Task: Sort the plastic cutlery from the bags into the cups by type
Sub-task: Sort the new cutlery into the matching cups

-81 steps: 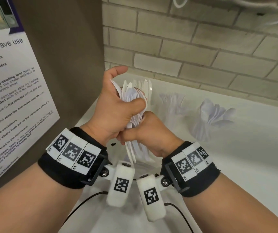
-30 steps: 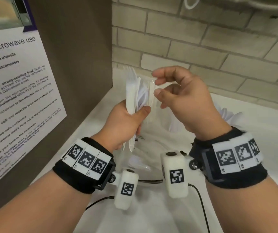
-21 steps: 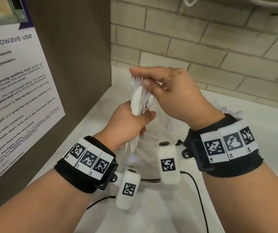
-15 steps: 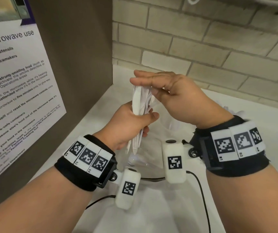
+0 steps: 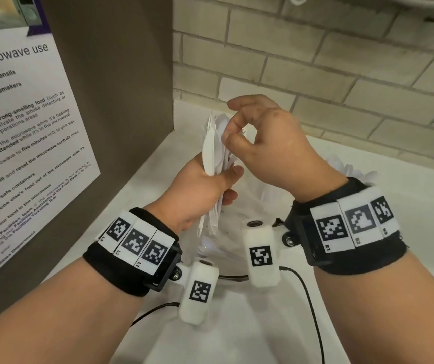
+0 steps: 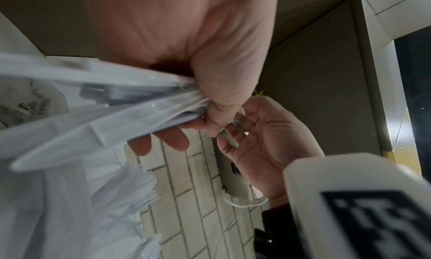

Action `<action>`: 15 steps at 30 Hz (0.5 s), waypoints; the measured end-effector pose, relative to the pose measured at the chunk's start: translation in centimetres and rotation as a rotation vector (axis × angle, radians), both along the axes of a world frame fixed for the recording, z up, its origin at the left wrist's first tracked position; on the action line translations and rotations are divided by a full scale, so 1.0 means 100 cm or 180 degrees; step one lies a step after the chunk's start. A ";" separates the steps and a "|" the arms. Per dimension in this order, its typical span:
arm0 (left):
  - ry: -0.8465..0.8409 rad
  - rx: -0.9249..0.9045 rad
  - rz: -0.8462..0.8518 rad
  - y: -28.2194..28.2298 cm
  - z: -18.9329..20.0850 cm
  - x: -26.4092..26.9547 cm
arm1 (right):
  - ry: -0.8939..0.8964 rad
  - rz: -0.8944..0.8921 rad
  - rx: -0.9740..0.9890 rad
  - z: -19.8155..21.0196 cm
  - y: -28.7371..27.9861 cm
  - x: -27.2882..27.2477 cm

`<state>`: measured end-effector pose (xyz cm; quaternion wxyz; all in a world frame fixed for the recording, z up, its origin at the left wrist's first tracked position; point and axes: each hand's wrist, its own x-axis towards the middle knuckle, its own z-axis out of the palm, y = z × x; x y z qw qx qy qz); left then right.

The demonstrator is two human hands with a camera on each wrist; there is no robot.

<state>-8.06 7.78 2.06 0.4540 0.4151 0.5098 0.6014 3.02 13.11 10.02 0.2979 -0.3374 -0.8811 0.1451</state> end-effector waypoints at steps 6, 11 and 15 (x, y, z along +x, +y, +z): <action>0.0394 0.0101 0.0203 0.004 -0.007 -0.002 | 0.1014 -0.0146 -0.0227 -0.004 -0.003 -0.005; 0.0503 0.0126 0.0301 0.007 -0.009 -0.001 | 0.1108 -0.0188 -0.0352 -0.008 -0.004 -0.004; 0.0517 0.0153 0.0286 0.006 -0.008 0.002 | 0.1662 -0.0200 -0.0368 -0.002 -0.006 -0.005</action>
